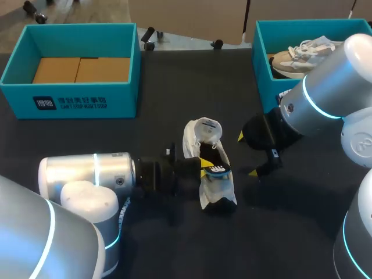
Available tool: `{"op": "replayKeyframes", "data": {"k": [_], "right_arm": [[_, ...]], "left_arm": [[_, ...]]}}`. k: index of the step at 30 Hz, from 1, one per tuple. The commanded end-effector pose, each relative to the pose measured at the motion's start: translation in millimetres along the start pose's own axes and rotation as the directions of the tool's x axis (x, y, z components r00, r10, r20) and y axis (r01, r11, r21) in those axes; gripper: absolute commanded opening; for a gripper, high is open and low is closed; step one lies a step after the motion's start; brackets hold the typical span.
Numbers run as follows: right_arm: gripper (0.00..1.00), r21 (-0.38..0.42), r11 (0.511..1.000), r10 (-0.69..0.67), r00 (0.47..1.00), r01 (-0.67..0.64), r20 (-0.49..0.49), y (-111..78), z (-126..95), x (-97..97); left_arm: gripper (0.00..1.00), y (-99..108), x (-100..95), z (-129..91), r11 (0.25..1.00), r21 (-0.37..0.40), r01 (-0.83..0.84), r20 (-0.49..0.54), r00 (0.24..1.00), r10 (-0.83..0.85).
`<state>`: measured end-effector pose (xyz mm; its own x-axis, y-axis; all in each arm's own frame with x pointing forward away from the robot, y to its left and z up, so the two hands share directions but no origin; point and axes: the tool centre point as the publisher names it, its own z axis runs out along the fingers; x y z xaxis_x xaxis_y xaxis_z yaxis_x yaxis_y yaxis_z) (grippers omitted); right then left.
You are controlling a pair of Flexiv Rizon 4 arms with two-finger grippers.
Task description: Take the shoe out of the shoebox, open the shoe tongue, remove and reinsert the insole, then place the shoe into the shoebox
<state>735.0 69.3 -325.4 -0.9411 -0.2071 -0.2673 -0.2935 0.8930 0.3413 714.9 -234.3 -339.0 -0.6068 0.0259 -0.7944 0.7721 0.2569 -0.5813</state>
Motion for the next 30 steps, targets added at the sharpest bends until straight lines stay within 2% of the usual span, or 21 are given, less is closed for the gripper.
{"op": "replayKeyframes", "data": {"k": [1, 2, 4, 8, 9, 11, 13, 22, 30], "right_arm": [[1.0, 0.002, 1.0, 0.0, 1.0, 0.0, 0.002, 0.4, 1, 0.6], [1.0, 0.002, 1.0, 0.0, 1.0, 0.0, 0.002, 0.4, 1, 0.6], [1.0, 0.002, 1.0, 0.0, 1.0, 0.0, 0.002, 0.4, 1, 0.6], [1.0, 0.002, 1.0, 0.0, 1.0, 0.0, 0.002, 0.4, 1, 0.6], [1.0, 0.002, 1.0, 0.0, 1.0, 0.0, 0.002, 0.4, 1, 0.6], [1.0, 0.002, 1.0, 0.0, 1.0, 0.0, 0.002, 0.4, 1, 0.6], [1.0, 0.002, 1.0, 0.0, 1.0, 0.0, 0.002, 0.4, 1, 0.6], [1.0, 0.002, 1.0, 0.0, 1.0, 0.0, 0.002, 0.4, 1, 0.6], [1.0, 0.002, 1.0, 0.0, 1.0, 0.0, 0.002, 0.4, 1, 0.6]], "left_arm": [[0.33, -11, -3.1, 0, 1.0, 0.016, 0.009, 0.002, 1.0, -0.009], [0.4, -14, -3.3, -1, 1.0, 0.019, 0.006, 0.002, 1.0, -0.006], [0.44, -20, -4.5, -4, 0.999, 0.04, 0.016, 0.013, 1.0, -0.016], [0.38, -31, -6.4, -9, 0.998, 0.059, 0.009, 0.022, 1.0, -0.01], [0.3, -33, -6.9, -9, 0.998, 0.065, 0.008, 0.024, 1.0, -0.01], [0.27, -34, -6.2, -9, 0.997, 0.071, 0.019, 0.021, 1.0, -0.021], [0.0, -33, -2.4, -7, 0.997, 0.066, 0.032, 0.01, 0.999, -0.032], [0.0, -20, 11.6, 5, 0.999, 0.044, 0.007, -0.001, 1.0, -0.007], [0.0, -1, 8.8, 7, 0.998, 0.012, -0.063, 0.0, 0.998, 0.063]]}}
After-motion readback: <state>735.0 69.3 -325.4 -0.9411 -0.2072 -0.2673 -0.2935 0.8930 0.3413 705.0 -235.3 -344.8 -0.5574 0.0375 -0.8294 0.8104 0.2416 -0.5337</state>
